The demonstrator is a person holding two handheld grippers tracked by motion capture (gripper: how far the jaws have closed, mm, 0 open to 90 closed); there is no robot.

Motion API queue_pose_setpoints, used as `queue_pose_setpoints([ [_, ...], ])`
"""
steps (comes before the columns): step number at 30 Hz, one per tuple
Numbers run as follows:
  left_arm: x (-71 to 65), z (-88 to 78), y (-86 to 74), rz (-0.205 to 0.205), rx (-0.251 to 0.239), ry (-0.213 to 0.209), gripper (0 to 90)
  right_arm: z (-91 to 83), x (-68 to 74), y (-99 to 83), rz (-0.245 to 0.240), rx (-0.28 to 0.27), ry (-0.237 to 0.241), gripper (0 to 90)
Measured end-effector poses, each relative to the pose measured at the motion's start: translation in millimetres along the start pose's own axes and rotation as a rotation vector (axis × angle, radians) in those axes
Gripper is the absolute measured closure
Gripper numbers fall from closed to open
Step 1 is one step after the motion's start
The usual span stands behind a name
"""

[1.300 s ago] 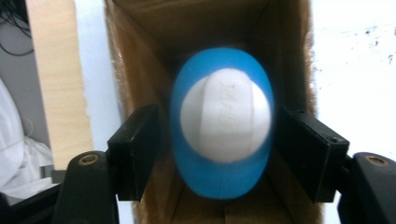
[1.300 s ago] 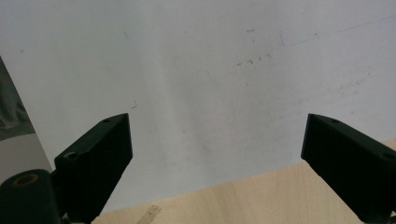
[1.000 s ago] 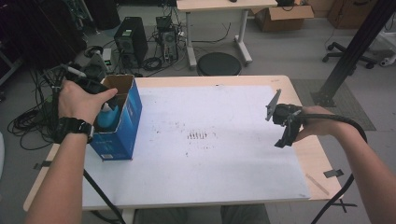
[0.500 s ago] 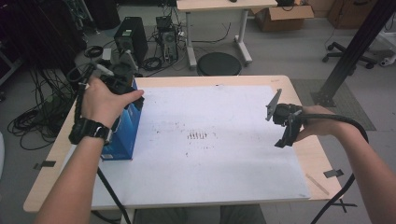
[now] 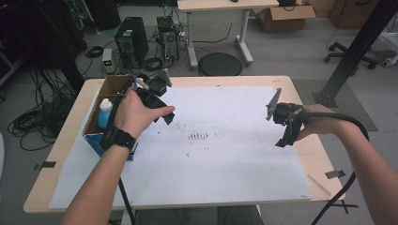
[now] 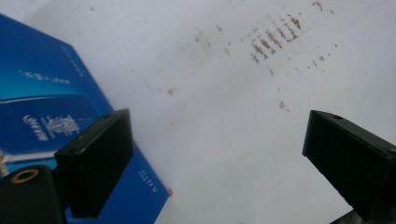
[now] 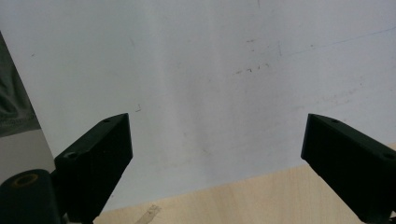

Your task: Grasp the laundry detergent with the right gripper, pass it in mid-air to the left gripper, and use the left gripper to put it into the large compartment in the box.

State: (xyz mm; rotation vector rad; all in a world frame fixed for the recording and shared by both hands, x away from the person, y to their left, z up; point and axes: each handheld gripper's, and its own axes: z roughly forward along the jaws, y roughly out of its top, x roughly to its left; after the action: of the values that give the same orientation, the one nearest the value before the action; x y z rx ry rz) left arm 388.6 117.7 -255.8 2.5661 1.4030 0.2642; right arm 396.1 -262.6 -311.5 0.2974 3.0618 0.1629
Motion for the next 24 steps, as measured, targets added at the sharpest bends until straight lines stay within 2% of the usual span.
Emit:
queue_pose_setpoints([
  [4, -6.7, 3.7, 2.1, 0.024, -0.003, -0.021, 6.0, -2.6, -1.9, 1.7, 0.001, -0.003, -0.001, 8.5],
  [6, -9.6, 5.2, 3.2, 0.034, 0.004, -0.017, 5.7, -3.5, -1.9, 3.2, -0.006, -0.006, 0.0, 8.5],
  [11, -14.8, 5.1, 4.6, 0.058, -0.004, -0.043, 5.0, -3.8, -1.5, 5.2, -0.009, -0.008, 0.002, 8.4],
  [14, -16.0, 2.6, 4.7, 0.068, -0.031, -0.06, 5.0, -3.0, -0.8, 4.9, -0.007, -0.002, 0.003, 8.4],
  [17, -15.8, 1.6, 4.8, 0.065, -0.036, -0.074, 4.8, -2.6, -0.5, 4.2, -0.008, 0.0, 0.003, 8.4],
  [24, -15.2, 2.6, 4.6, 0.065, -0.025, -0.071, 4.7, -3.0, 0.6, 2.8, -0.004, 0.001, 0.002, 8.4],
])
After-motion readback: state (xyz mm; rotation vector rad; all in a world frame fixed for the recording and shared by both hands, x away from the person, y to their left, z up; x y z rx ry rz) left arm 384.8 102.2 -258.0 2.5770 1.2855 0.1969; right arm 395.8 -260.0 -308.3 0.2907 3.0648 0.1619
